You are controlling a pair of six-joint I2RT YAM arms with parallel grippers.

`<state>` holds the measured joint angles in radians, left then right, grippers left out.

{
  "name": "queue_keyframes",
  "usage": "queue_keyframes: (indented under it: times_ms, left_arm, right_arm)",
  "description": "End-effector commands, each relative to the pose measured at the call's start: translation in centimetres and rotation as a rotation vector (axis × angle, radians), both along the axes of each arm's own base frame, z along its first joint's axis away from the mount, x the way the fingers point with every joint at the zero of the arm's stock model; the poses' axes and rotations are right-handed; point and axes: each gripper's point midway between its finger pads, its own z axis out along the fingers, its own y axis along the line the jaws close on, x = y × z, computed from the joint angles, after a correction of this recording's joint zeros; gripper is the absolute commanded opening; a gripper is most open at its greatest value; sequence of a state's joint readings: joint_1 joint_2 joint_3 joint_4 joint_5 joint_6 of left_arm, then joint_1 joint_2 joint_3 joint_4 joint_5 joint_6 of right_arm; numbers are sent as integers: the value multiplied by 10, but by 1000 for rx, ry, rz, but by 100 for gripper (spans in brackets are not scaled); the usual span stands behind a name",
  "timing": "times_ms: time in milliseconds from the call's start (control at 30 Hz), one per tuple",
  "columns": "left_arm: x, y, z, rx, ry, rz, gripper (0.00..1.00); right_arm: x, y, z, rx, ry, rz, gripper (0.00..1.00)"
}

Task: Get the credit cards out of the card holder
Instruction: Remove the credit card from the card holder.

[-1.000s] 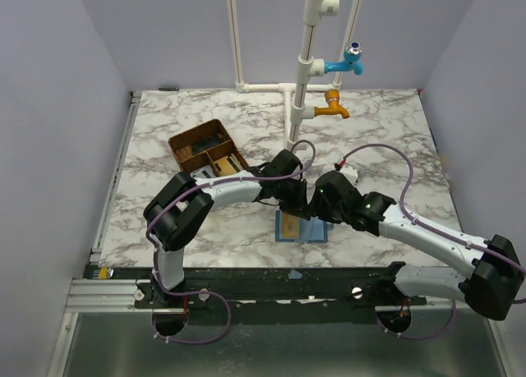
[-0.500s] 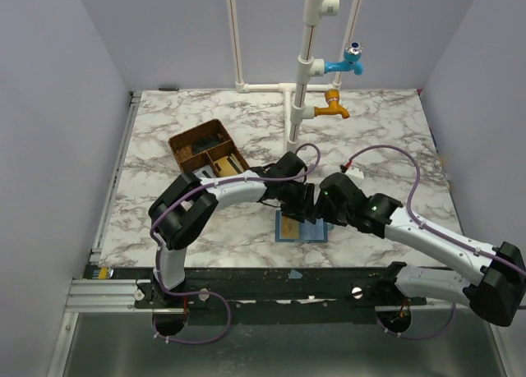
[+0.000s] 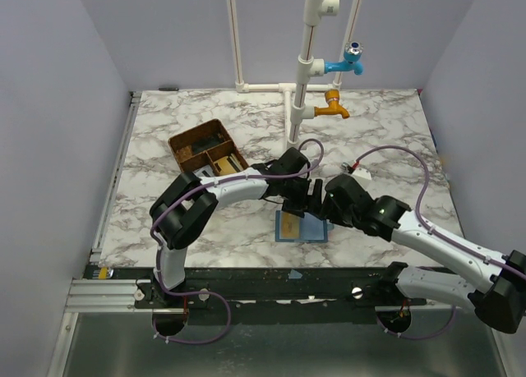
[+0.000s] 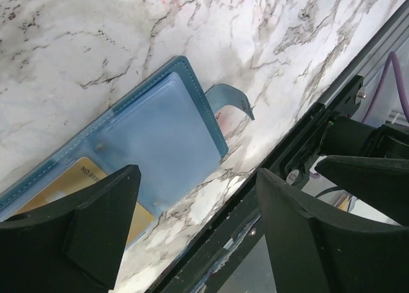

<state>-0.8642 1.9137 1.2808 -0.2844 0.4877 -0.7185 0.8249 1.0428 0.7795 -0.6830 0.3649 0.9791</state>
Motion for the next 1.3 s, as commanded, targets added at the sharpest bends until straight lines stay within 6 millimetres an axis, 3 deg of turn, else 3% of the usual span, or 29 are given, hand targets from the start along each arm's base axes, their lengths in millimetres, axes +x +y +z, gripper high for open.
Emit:
queue_keyframes:
  times_ms: [0, 133, 333, 433, 633, 967, 1267]
  left_arm:
    - [-12, -27, 27, -108, -13, -73, 76]
    - [-5, -8, 25, -41, -60, -14, 74]
    - [0, 40, 18, 38, -116, 75, 65]
    - [2, 64, 17, 50, -124, 121, 57]
    - [9, 101, 10, 69, -130, 196, 30]
    - [13, 108, -4, 78, -107, 204, 1]
    - [13, 99, -12, 56, -80, 179, 0]
  right_arm:
    - [9, 10, 15, 56, -47, -22, 54]
    - [10, 18, 16, 90, -49, -1, 54]
    - [11, 35, 15, 156, -51, 41, 54]
    - [11, 43, 12, 182, -45, 65, 54]
    - [11, 67, 2, 252, -26, 134, 54]
    - [16, 87, -30, 342, 40, 191, 53]
    - [12, 80, -61, 371, 124, 172, 50]
